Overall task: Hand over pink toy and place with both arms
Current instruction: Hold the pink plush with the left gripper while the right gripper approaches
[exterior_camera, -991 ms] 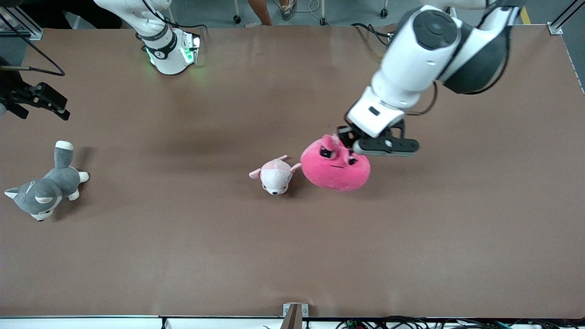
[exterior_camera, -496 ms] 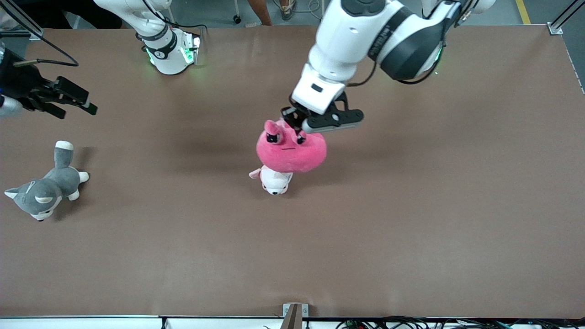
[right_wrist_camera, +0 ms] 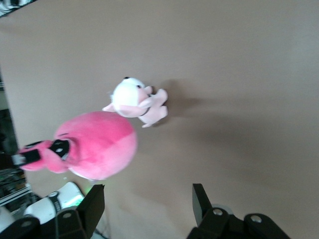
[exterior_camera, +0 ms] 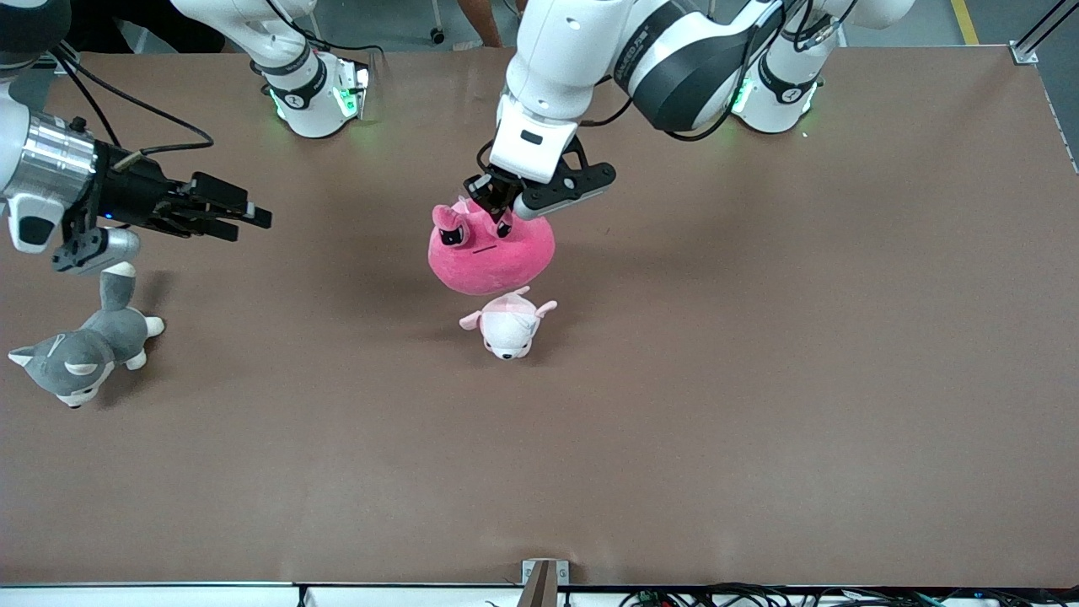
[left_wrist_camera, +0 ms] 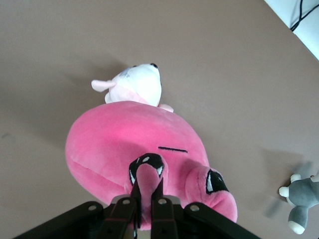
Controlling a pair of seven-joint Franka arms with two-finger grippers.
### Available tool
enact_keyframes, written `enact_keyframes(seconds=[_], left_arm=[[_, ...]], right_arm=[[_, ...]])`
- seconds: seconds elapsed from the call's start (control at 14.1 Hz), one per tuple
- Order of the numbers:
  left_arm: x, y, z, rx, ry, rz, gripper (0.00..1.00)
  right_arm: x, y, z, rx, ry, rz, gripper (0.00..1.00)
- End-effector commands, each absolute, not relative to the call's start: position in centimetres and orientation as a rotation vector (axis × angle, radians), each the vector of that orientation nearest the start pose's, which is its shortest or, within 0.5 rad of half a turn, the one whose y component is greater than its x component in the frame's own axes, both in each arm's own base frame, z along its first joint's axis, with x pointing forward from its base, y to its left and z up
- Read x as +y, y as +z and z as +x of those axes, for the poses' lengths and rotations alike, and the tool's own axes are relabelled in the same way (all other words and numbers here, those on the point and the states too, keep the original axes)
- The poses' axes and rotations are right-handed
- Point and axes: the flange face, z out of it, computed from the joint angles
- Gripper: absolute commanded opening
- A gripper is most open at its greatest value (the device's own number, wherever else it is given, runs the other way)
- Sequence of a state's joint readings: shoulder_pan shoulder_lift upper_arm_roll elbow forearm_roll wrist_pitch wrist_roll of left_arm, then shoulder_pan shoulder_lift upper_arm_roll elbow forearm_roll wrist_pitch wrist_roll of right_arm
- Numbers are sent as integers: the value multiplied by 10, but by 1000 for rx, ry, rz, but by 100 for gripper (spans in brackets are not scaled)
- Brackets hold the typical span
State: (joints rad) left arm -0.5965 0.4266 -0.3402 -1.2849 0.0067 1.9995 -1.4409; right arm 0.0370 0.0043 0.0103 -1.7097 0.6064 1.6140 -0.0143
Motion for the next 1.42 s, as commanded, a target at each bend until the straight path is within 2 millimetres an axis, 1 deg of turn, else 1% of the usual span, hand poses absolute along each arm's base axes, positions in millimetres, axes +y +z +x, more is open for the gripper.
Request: enact_keyframes(seconds=[0.0, 0.07, 0.21, 0.42, 0.57, 0.78, 0.92, 0.99, 1.06, 1.2, 1.27, 1.35], left_arm=[[-552, 551, 455, -1040, 23, -3326, 0], [-554, 552, 454, -1040, 21, -3327, 0], [-558, 552, 449, -1043, 19, -3327, 0], [-558, 557, 448, -1048, 15, -3333, 0], [-558, 558, 449, -1051, 9, -3341, 0], [-558, 560, 447, -1050, 10, -3345, 0], [-560, 562, 446, -1047, 8, -3350, 0], [-561, 563, 444, -1042, 5, -3354, 0], [-561, 562, 445, -1043, 9, -3353, 0], [-560, 563, 445, -1045, 4, -3353, 0], [-561, 562, 445, -1045, 7, -3352, 0], [-561, 563, 445, -1046, 6, -3353, 0]], right_arm=[[124, 582, 551, -71, 160, -2442, 79], [140, 583, 548, -98, 171, -2433, 78], [163, 576, 544, -138, 198, -2436, 74], [182, 563, 545, -165, 230, -2446, 72], [195, 560, 545, -183, 222, -2449, 72], [216, 542, 547, -198, 256, -2451, 72], [235, 536, 543, -225, 260, -2450, 72], [240, 533, 545, -212, 257, -2452, 72], [251, 531, 542, -207, 273, -2448, 73], [260, 525, 541, -183, 301, -2443, 73], [267, 525, 538, -194, 309, -2435, 73], [268, 525, 537, -197, 312, -2436, 73]])
